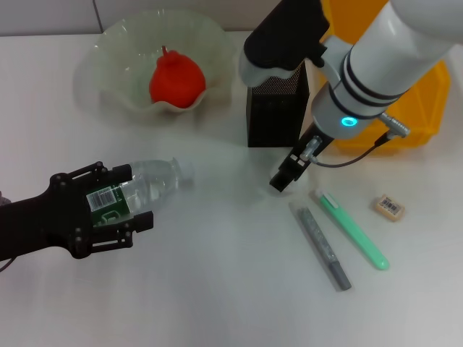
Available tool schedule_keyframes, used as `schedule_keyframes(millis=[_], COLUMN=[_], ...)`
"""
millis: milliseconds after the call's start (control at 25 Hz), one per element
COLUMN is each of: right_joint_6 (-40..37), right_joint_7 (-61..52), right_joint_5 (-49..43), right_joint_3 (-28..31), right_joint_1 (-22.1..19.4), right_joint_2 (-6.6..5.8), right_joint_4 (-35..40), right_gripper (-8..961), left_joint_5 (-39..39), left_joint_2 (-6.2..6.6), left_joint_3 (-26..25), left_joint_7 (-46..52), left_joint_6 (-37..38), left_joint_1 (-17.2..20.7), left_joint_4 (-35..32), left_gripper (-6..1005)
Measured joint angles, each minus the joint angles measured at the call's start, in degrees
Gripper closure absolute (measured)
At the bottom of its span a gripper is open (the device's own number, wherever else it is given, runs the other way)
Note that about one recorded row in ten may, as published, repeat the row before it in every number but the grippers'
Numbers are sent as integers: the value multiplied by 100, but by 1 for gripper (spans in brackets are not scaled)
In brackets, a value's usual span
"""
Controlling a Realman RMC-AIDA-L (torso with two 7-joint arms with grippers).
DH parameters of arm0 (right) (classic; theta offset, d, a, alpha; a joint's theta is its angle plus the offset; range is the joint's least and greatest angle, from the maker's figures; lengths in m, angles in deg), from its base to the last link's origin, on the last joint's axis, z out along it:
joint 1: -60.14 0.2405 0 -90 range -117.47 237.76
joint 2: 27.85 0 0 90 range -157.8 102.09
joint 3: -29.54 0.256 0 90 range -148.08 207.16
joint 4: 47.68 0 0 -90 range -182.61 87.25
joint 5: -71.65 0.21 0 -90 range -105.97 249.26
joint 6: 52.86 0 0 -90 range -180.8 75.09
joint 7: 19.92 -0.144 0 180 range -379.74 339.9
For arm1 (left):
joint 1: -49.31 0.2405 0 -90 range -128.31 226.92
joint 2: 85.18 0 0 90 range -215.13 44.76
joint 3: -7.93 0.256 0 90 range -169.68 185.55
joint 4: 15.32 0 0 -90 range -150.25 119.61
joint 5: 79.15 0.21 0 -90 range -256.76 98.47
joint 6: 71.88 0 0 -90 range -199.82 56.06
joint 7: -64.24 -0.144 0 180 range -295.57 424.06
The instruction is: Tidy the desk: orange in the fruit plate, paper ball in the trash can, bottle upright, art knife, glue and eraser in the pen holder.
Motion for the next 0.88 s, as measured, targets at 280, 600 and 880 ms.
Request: schedule_keyframes(millis=[280,600,880], right_joint_6=[125,-114,-2335], right_joint_7=[6,19,-88], right_joint_5=[164,203,-100], right_joint_3=[-147,-142,417], right_joint_1=[133,85,-543], right_joint_2=[7,0,-41], right_joint_4=[-331,-112,2079], right_gripper=[231,419,443], left_joint_5=[0,0,0], left_joint_2=[-5,4,33], left_joint_3=[0,0,-4], left_joint_7=[0,-56,-81], left_joint_6=[0,-17,30], left_joint_1=[-9,-43,-8], left_joint_4=[0,135,149], left_gripper=[139,139,139])
